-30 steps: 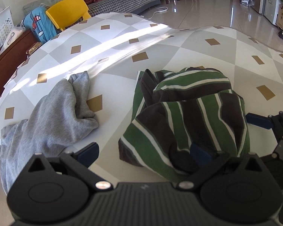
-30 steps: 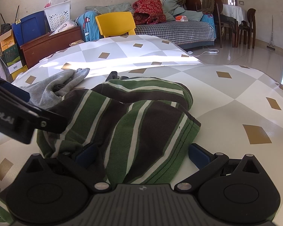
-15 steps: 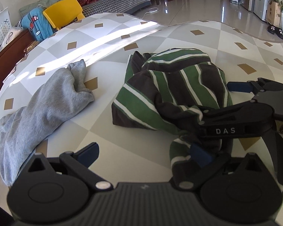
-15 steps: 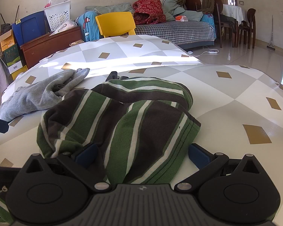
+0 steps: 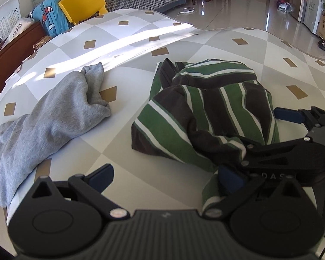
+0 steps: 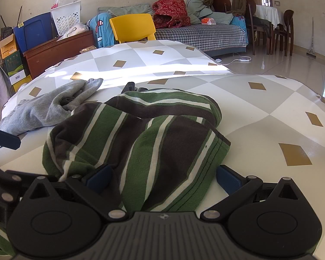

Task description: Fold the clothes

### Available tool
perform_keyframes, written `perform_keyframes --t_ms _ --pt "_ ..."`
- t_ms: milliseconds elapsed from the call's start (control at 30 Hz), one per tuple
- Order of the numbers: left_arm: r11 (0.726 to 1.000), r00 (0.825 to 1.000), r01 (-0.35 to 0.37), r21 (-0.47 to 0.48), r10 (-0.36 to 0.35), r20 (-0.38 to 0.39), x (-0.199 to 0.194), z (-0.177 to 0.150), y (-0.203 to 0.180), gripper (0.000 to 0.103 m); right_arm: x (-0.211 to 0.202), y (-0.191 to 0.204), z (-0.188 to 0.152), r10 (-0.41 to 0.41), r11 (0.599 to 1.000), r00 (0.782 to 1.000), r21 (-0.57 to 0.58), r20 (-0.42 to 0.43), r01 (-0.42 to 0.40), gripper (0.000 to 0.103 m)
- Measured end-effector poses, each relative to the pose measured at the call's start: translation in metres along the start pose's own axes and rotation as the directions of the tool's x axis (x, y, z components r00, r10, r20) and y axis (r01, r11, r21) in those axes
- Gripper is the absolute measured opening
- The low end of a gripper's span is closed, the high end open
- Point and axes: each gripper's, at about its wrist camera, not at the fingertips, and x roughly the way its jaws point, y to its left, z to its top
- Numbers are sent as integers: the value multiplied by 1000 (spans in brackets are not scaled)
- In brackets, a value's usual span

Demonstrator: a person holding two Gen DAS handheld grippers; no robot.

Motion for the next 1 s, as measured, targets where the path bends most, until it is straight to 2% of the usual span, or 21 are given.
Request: perform_keyframes --t_ms 100,267,467,733,1000 --pt "999 999 -33 28 32 27 2 4 -2 103 0 -1 0 -6 1000 1000 5 1 6 103" --pt "1000 999 -16 -11 15 -40 11 8 3 103 0 0 0 -10 1000 1000 6 0 10 103" --pt "1000 997 2 -7 -2 -74 14 9 9 103 0 0 0 -12 1000 1000 3 0 12 103" --pt "1000 998 -1 18 2 -65 6 6 12 103 0 0 0 -12 1000 1000 3 0 12 103" --pt "999 998 -33 37 34 -50 2 2 12 103 0 0 0 -11 1000 1000 4 0 11 103"
